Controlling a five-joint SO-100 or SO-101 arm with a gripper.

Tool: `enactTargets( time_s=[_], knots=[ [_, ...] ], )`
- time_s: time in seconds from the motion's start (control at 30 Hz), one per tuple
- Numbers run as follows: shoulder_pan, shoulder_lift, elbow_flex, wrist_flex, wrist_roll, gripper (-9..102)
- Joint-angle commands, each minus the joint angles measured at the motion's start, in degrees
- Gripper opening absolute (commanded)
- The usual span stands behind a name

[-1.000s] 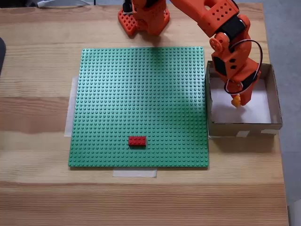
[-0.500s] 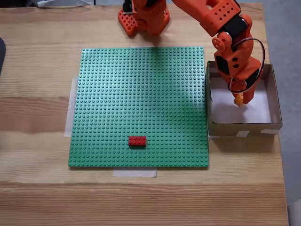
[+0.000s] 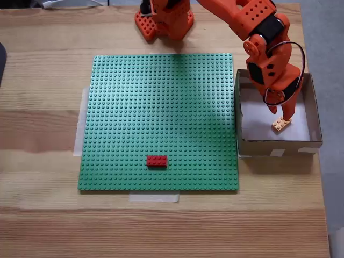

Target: Pick the yellow lego block and put it in the box.

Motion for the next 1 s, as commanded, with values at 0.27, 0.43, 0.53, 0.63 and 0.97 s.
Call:
enactTargets(
  time_s=[0.27,0.43,0.53,0.63,0.97],
  knots=[
    [-0.09,7.47,-1.93,2.29,-0.44,8],
    [0.0,12.04,0.88,2.29,-1.49,2],
    [0.18,14.77,2.81,2.64,-1.58,-1],
    [0.53,17.49,4.75,3.08,-1.58,-1],
    [3.87,28.12,8.79,4.22,-3.25,-1]
  ],
)
